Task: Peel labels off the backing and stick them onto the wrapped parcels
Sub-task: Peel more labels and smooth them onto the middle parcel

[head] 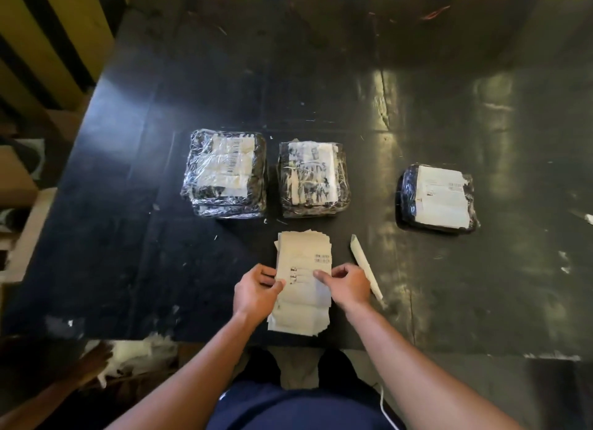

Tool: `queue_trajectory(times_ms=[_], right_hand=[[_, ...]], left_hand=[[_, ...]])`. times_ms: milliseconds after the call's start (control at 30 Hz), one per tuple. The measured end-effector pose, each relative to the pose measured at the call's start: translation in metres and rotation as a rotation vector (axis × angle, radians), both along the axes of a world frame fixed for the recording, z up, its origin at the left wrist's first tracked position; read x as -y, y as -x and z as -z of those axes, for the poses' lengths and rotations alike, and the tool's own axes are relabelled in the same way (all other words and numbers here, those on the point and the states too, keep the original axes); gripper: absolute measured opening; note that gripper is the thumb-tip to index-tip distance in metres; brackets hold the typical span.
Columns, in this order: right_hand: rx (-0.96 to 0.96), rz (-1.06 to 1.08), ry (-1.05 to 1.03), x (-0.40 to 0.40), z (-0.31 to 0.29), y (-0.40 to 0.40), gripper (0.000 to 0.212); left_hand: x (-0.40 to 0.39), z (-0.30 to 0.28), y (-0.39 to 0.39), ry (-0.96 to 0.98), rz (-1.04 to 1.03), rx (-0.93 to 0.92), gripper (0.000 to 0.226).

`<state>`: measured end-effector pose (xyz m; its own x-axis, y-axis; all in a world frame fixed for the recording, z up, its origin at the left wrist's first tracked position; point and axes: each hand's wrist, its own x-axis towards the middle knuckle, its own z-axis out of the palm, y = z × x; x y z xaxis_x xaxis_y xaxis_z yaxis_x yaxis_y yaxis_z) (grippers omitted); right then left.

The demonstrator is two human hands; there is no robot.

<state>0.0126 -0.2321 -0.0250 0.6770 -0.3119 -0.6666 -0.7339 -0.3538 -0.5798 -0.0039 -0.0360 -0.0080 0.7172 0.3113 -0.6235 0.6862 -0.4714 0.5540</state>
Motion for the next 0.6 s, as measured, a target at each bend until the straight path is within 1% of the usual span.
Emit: queue_trajectory(times_ms=[67,167,333,467,533,600], right_hand=[[-0.038,0.054,-0.048,0.0,0.003,0.0,0.035],[-0.043,0.066,-0.101,0.003,0.002,0.002,0.028],[-0.032,0.092,-0.113,0.013,0.002,0.008,0.014],[-0.027,0.143,-0.191,0.026,-0.009,0.013,0.005],[0.001,0.114,-0.235,0.035,-0.017,0.016,0.006],[0.059,0.077,-0.282,0.041,-0.032,0.02,0.009]], left_hand=[[0.0,0.002,0.0,-0.002,0.013,-0.019,0.022],[0.001,0.0,-0.002,-0.009,0.026,-0.024,0.028],[0.001,0.003,-0.002,-0.034,0.036,-0.03,0.026],[0.001,-0.001,-0.002,-0.061,0.041,-0.032,0.03],[0.001,-0.005,-0.001,-0.088,0.021,0.022,0.032],[0.001,-0.014,0.001,-0.058,-0.02,0.123,0.028]])
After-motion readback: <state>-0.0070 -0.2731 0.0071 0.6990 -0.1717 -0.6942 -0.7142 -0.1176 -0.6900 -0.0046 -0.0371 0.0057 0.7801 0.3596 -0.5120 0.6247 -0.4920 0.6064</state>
